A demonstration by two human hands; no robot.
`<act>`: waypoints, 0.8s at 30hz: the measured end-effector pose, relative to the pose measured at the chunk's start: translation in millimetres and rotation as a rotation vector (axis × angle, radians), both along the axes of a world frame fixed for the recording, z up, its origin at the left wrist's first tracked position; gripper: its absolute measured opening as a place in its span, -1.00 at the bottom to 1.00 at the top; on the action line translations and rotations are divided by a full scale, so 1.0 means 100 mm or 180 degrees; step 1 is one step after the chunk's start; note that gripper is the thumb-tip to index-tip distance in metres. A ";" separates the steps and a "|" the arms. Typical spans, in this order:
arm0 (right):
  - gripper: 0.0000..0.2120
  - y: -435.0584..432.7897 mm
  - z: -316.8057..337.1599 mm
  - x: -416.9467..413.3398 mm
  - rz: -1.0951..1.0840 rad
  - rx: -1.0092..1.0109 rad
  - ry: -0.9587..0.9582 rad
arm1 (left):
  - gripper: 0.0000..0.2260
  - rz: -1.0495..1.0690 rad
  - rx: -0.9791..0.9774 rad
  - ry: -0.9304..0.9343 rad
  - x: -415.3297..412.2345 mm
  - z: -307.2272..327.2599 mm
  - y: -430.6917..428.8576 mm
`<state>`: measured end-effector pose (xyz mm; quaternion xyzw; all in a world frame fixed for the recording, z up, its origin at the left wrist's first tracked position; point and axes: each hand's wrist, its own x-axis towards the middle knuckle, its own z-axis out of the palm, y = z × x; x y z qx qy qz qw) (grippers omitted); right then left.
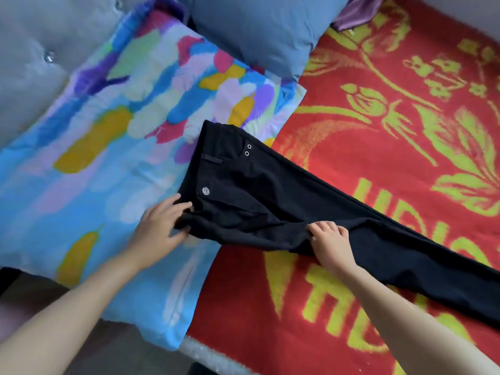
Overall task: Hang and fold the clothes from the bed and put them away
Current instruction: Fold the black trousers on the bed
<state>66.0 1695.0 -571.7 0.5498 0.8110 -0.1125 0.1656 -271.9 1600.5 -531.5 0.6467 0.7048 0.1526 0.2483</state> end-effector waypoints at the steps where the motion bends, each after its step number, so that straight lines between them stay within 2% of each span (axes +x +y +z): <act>1: -0.74 0.14 0.06 -0.01 -0.0172 0.0099 0.0206 | -0.69 0.0466 0.0093 -0.0348 -0.01 0.09 0.20; 3: -0.74 0.43 0.17 -0.11 -0.0718 0.0346 0.0759 | -0.68 0.1101 0.0398 -0.0526 -0.05 0.21 0.71; 6: -0.58 0.77 0.31 -0.32 -0.1455 0.0559 0.1120 | -0.76 0.1339 0.0651 -0.0064 -0.07 0.26 1.43; 9: -0.44 0.84 0.33 -0.30 -0.1502 0.0686 0.0986 | -0.72 0.1482 0.0346 0.0176 0.01 0.02 1.97; 14: -0.45 0.26 0.10 0.23 -0.1427 0.0420 0.0493 | -0.74 0.2017 -0.0079 0.0496 0.04 -0.50 2.05; 17: -0.45 -0.13 -0.12 0.70 -0.1733 0.0094 0.0060 | -0.75 0.2079 0.0285 0.0380 -0.09 -0.71 2.03; 20: -0.46 -0.41 -0.24 1.08 -0.2024 -0.0054 -0.0191 | -0.61 0.1945 0.0635 -0.0114 -0.11 -0.82 2.11; 23: -0.47 -0.56 -0.31 1.31 -0.2268 -0.0025 -0.0185 | -0.46 0.2228 0.0274 0.0370 -0.07 -0.85 2.09; 24: -0.48 -0.58 -0.34 1.37 -0.2332 -0.0008 -0.0153 | -0.45 0.2119 0.0218 0.0564 0.05 -0.79 2.03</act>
